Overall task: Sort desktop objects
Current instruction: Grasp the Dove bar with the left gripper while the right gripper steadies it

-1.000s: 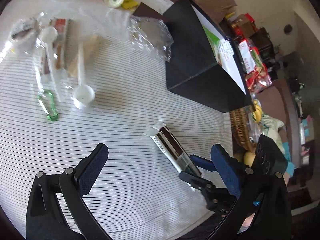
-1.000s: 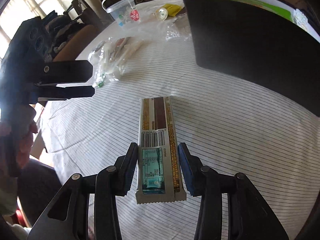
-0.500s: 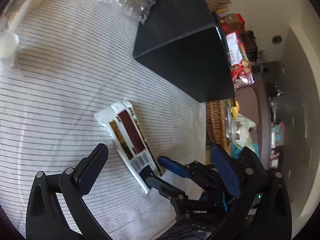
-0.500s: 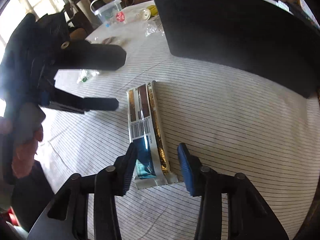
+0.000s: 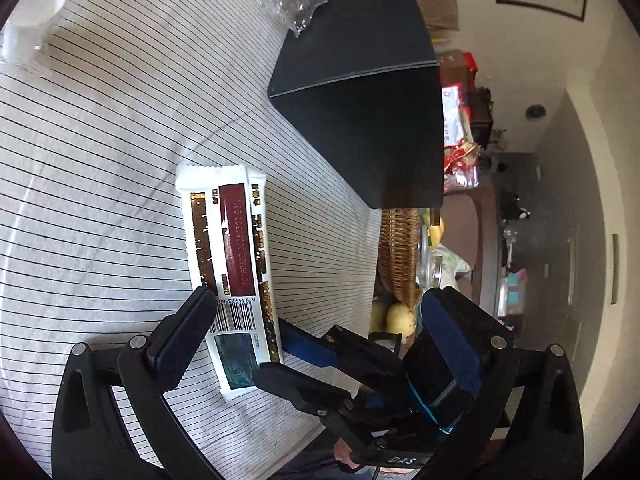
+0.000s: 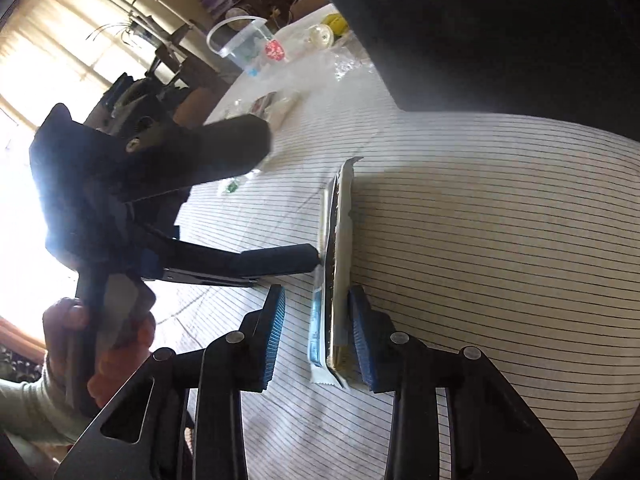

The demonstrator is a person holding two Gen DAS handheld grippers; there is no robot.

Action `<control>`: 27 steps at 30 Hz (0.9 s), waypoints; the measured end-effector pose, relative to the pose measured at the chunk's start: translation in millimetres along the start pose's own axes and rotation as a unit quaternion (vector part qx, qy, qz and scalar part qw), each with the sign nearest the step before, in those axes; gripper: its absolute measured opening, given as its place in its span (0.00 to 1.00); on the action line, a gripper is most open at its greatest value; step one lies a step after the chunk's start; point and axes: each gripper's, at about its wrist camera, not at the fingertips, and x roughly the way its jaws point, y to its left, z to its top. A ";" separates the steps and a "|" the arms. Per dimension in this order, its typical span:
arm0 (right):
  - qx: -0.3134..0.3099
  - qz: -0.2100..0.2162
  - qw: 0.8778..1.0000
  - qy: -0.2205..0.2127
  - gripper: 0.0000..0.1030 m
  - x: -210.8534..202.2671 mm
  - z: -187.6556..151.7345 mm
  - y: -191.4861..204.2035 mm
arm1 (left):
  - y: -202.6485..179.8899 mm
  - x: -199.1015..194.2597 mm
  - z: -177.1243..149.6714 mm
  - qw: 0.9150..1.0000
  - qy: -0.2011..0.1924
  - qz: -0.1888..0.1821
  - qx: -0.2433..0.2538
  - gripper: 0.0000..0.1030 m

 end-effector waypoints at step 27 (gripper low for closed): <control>-0.024 -0.017 0.999 0.035 0.53 31.1 -9.6 36.8 | 25.9 -0.7 1.7 0.997 0.017 0.070 -0.016 0.13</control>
